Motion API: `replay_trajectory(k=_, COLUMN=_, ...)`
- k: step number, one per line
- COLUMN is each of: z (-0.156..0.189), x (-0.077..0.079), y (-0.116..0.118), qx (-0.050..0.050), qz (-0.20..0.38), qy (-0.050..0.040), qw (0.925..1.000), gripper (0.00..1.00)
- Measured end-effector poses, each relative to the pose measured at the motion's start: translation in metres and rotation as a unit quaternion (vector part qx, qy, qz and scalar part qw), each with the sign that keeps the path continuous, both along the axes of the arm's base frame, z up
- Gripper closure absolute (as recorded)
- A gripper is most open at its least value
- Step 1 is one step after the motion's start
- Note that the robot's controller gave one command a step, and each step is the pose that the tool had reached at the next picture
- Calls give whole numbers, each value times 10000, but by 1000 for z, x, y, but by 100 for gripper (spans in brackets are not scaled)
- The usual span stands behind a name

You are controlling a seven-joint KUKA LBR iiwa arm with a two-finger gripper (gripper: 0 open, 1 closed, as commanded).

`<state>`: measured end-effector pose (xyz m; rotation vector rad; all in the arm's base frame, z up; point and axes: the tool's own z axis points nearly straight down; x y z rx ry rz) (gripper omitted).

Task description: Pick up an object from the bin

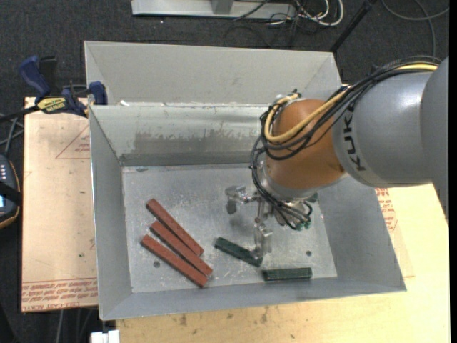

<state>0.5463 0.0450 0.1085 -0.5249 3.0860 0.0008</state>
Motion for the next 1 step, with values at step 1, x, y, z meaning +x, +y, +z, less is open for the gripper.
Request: replay_trajectory(k=1, z=-38, x=-13, y=20, qx=-11, qz=1832, qy=43, qw=9831, gripper=100)
